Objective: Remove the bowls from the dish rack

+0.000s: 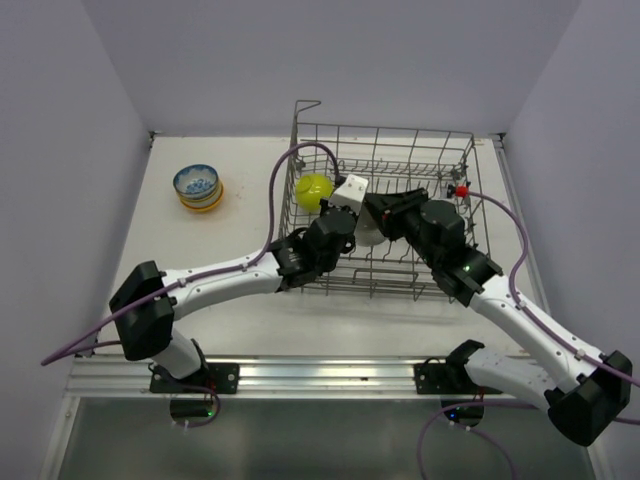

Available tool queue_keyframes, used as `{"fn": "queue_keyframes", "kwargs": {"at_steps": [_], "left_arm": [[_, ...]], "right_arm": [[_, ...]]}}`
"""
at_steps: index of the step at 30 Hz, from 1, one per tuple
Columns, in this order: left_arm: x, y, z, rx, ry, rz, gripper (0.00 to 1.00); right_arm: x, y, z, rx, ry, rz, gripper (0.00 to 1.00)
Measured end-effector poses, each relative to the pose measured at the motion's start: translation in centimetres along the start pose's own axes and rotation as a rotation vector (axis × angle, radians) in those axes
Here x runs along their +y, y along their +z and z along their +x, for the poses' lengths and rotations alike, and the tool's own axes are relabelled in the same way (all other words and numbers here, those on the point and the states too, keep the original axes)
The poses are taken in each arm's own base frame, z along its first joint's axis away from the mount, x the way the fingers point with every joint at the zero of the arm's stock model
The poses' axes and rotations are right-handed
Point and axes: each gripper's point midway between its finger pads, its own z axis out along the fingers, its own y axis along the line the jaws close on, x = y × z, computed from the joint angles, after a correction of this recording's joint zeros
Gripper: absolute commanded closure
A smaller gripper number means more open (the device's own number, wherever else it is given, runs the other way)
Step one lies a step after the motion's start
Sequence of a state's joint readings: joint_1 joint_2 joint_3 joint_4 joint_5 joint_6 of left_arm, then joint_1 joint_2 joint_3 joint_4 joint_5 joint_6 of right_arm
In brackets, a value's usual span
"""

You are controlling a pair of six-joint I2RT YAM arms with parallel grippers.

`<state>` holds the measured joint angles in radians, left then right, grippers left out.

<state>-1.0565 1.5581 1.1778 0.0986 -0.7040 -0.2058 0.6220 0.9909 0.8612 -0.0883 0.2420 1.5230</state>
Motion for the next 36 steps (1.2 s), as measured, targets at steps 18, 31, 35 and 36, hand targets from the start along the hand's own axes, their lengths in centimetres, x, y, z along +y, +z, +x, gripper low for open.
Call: {"fn": "queue_keyframes", "kwargs": {"at_steps": [18, 31, 35, 36], "left_arm": [[9.4, 3.5, 2.7, 0.101, 0.034, -0.253, 1.00], [16.7, -6.2, -12.2, -0.135, -0.349, -0.027, 1.00], [20.9, -10.5, -15.4, -0.244, -0.418, -0.079, 1.00], [21.5, -11.0, -15.1, -0.240, -0.424, -0.095, 1.00]], "right_arm": [[-1.1, -3.9, -2.8, -0.104, 0.032, -0.021, 0.35], [-4.4, -6.3, -5.8, -0.235, -0.132, 0.032, 0.29], [-5.6, -6.3, -5.7, -0.229, -0.212, 0.051, 0.28], [-5.9, -6.1, -5.6, -0.223, -0.241, 0.057, 0.28]]}}
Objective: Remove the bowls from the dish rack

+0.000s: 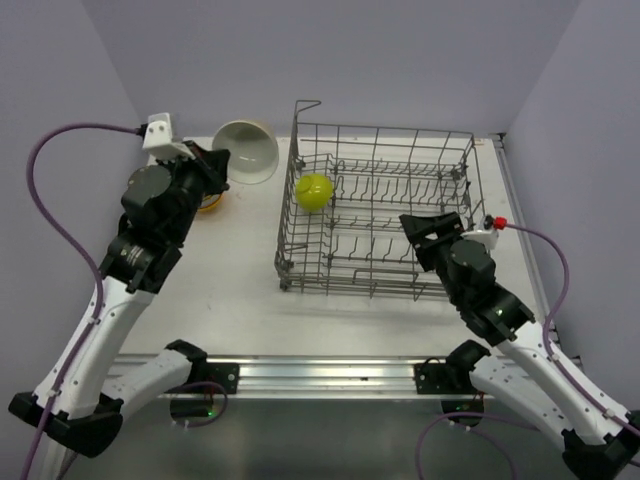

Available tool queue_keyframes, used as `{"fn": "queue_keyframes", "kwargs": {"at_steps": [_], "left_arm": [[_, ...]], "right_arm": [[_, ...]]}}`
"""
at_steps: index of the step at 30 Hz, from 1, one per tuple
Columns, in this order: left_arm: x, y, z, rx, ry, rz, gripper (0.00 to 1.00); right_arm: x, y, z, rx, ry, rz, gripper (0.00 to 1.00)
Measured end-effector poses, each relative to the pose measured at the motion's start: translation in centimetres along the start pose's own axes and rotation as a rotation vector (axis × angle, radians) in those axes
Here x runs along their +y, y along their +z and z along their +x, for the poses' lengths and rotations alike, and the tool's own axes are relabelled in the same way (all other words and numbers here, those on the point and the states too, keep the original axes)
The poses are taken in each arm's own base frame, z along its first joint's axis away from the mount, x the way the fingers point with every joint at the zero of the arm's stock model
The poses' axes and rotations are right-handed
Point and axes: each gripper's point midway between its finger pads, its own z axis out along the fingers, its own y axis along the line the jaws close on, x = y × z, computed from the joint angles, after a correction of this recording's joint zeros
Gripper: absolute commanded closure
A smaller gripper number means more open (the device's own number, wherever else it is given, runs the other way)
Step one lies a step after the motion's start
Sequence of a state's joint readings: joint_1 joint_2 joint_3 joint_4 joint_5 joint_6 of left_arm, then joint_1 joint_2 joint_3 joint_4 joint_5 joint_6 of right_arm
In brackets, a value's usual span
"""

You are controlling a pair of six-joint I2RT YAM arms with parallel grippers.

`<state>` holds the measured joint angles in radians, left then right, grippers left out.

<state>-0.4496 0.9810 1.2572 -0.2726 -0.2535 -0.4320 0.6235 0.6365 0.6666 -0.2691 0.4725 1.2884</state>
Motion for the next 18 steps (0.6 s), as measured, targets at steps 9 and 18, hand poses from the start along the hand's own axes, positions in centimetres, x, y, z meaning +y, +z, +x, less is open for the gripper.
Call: {"fn": "queue_keyframes", "kwargs": {"at_steps": [9, 18], "left_arm": [[12.0, -1.6, 9.5, 0.244, -0.018, -0.331, 1.00], [20.5, -5.1, 23.0, 0.575, -0.146, -0.557, 1.00]], "right_arm": [[0.2, 0.6, 1.3, 0.079, -0.273, -0.009, 0.25], [2.3, -0.9, -0.7, 0.030, -0.374, -0.076, 0.20]]}}
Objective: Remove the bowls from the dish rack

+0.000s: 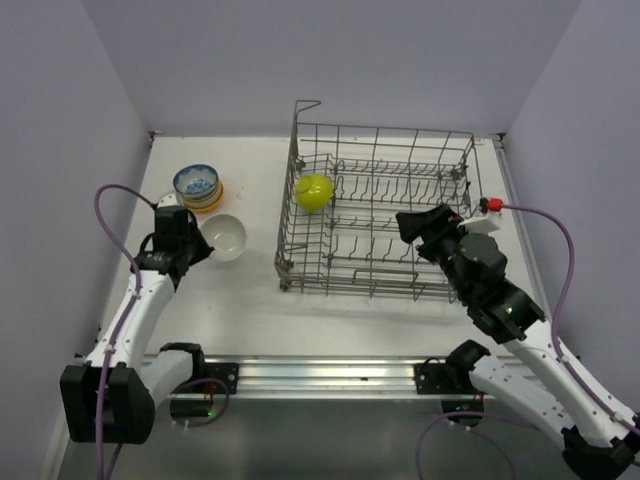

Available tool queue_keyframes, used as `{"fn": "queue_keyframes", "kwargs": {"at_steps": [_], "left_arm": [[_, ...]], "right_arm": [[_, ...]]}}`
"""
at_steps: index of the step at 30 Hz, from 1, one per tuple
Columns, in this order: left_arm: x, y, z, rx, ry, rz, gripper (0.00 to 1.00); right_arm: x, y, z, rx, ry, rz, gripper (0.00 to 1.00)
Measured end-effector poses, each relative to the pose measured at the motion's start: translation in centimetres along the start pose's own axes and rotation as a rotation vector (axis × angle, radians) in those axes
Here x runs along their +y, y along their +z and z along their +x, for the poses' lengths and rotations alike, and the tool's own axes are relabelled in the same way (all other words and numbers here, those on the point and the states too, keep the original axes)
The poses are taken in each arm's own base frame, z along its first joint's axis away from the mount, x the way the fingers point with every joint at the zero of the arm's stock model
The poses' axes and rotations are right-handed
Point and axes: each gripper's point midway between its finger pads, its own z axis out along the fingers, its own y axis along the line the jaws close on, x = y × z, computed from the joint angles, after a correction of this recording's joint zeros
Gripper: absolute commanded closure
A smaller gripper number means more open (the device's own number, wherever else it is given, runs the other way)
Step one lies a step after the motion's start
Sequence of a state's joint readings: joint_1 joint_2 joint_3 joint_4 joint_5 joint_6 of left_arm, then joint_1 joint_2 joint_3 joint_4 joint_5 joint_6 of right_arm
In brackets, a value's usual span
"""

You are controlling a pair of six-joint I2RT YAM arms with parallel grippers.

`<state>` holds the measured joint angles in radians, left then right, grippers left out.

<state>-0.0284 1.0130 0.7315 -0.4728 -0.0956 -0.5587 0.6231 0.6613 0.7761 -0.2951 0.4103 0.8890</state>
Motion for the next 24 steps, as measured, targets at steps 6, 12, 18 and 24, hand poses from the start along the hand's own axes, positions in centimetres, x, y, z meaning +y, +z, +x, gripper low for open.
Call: {"fn": "queue_keyframes", "kwargs": {"at_steps": [6, 12, 18, 24], "left_arm": [[2.0, 2.3, 2.7, 0.094, -0.038, -0.049, 1.00], [3.4, 4.7, 2.9, 0.136, -0.091, -0.086, 1.00], [3.4, 6.4, 1.5, 0.151, -0.094, -0.104, 1.00], [4.1, 7.5, 0.5, 0.144, -0.101, -0.122, 1.00]], "right_arm": [[-0.8, -0.2, 0.0, -0.002, -0.031, 0.026, 0.19], [-1.4, -0.5, -0.4, -0.018, -0.075, 0.041, 0.17], [-1.8, -1.2, -1.0, -0.046, -0.093, 0.041, 0.15], [-2.2, -0.6, -0.4, -0.027, -0.114, 0.063, 0.14]]}}
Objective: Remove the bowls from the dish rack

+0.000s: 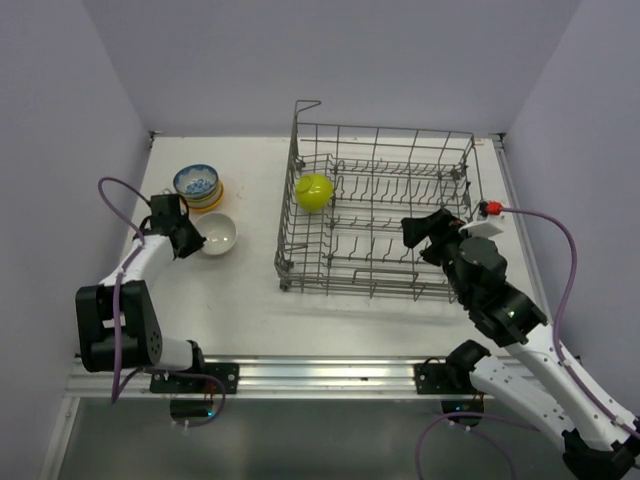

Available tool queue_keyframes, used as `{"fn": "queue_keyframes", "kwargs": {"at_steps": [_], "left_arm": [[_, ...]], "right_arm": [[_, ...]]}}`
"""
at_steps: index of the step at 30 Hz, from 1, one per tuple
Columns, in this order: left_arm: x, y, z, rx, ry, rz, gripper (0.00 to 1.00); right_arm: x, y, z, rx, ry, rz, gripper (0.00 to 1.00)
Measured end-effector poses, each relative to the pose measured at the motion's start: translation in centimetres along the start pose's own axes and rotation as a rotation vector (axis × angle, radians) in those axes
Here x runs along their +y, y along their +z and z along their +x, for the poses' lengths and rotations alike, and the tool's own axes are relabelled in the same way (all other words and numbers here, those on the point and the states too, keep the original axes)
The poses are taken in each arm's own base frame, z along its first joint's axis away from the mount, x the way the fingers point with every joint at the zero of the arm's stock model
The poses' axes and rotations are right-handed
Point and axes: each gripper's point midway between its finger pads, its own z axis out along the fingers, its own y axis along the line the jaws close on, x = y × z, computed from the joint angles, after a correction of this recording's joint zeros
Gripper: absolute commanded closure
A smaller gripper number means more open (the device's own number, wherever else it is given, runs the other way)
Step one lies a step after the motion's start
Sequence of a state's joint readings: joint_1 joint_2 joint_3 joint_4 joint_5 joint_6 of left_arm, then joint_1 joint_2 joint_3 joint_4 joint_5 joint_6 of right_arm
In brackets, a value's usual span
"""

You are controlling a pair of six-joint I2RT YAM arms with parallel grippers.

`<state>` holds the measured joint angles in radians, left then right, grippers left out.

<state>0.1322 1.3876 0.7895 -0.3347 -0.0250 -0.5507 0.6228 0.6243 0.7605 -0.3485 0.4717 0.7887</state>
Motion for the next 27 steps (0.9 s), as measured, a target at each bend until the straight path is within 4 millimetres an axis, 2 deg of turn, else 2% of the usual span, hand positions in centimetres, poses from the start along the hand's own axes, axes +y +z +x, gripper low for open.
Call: {"fn": "queue_keyframes", "kwargs": {"at_steps": [2, 4, 7, 14, 17, 23, 27], "left_arm": [[0.4, 0.4, 0.1, 0.007, 0.001, -0.013, 0.96], [0.8, 0.8, 0.3, 0.020, 0.002, -0.025, 0.85], [1.1, 1.2, 0.6, 0.037, -0.002, -0.034, 0.84], [0.7, 1.1, -0.1, 0.009, 0.002, -0.007, 0.49], [0.7, 0.5, -0.9, -0.024, 0.002, -0.010, 0.44], [0.8, -1.1, -2.8, -0.107, 0.007, -0.030, 0.41], [0.3, -4.1, -5.1, -0.219, 0.013, -0.009, 0.36]], "right_arm": [[-0.1, 0.2, 0.2, 0.007, -0.005, 0.007, 0.14], [-0.3, 0.3, 0.5, 0.011, -0.008, 0.012, 0.14], [-0.8, 0.5, 1.1, 0.024, -0.017, 0.025, 0.14], [-1.6, 0.7, 2.1, 0.042, -0.026, 0.044, 0.12], [-1.6, 0.7, 2.1, 0.042, -0.026, 0.044, 0.12], [-1.7, 0.8, 2.1, 0.043, -0.028, 0.046, 0.11], [-1.7, 1.1, 2.3, 0.054, -0.047, 0.051, 0.15]]}}
